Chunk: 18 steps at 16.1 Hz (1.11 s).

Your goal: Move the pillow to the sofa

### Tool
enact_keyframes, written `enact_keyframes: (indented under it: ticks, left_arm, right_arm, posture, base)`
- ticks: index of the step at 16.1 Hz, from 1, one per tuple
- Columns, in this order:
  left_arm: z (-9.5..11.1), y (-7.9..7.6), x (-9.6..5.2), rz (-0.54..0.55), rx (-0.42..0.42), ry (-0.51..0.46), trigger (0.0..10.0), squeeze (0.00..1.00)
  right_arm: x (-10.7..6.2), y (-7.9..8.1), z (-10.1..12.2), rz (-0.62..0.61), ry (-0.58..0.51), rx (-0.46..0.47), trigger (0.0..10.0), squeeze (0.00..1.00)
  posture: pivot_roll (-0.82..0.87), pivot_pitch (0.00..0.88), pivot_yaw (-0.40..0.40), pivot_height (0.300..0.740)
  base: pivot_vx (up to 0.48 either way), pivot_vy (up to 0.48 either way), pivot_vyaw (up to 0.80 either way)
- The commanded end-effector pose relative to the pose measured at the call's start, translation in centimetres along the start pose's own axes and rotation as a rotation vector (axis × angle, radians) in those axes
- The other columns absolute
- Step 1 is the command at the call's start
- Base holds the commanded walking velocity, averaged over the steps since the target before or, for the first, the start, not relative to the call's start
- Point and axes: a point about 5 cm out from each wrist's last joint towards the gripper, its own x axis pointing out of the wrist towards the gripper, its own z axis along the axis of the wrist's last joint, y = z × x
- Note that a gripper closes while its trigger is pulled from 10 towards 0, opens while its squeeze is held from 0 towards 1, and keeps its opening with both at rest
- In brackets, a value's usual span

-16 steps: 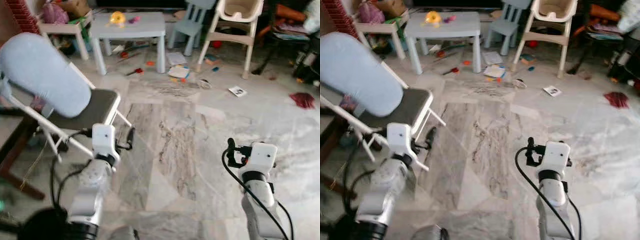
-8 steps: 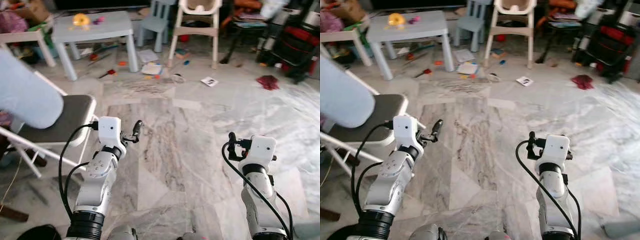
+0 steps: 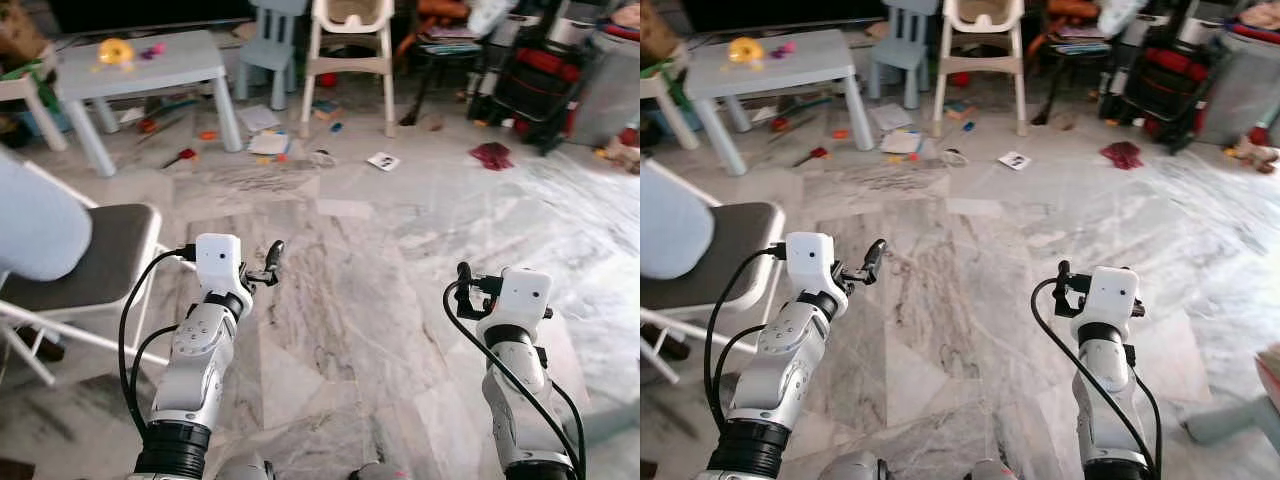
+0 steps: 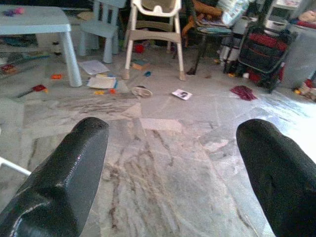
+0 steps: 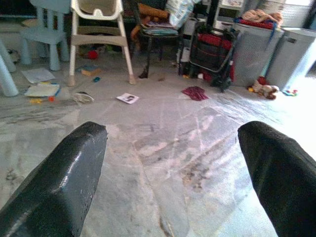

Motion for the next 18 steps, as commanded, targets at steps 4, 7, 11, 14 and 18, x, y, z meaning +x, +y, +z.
enact_keyframes:
  ticks: [4,7,11,14,18]
  left_arm:
    - [-0.07,-0.4,0.12,-0.021,-0.009,0.005,10.0,0.0]
    - [-0.04,-0.58,0.26,-0.037,-0.011,0.006,10.0,0.0]
    - [0.05,-0.55,0.2,-0.041,-0.014,0.003,10.0,0.0]
    - [-0.11,-0.75,0.08,-0.045,-0.018,0.006,10.0,0.0]
    - [-0.09,-0.94,0.07,-0.052,-0.018,0.005,10.0,0.0]
  right_arm:
    - [0.0,-0.31,-0.17,-0.015,0.005,-0.006,10.0,0.0]
    - [0.11,-0.41,-0.24,-0.022,0.008,-0.003,10.0,0.0]
    - [-0.08,-0.56,-0.42,-0.023,0.014,-0.006,10.0,0.0]
    - [0.01,-0.44,-0.39,-0.017,0.016,-0.01,10.0,0.0]
    - [0.19,-0.38,-0.29,-0.016,0.013,-0.011,10.0,0.0]
  posture:
    - [-0.04,0.0,0.027,0.74]
    - [-0.04,0.0,0.03,0.74]
    - [-0.04,0.0,0.028,0.74]
    - [-0.04,0.0,0.023,0.74]
    - [-0.04,0.0,0.024,0.74]
  base:
    - [0.0,0.0,-0.8]
    - [0.0,0.0,-0.8]
    - [0.06,0.0,-0.8]
    - [0.246,0.0,-0.8]
    - [0.261,0.0,-0.8]
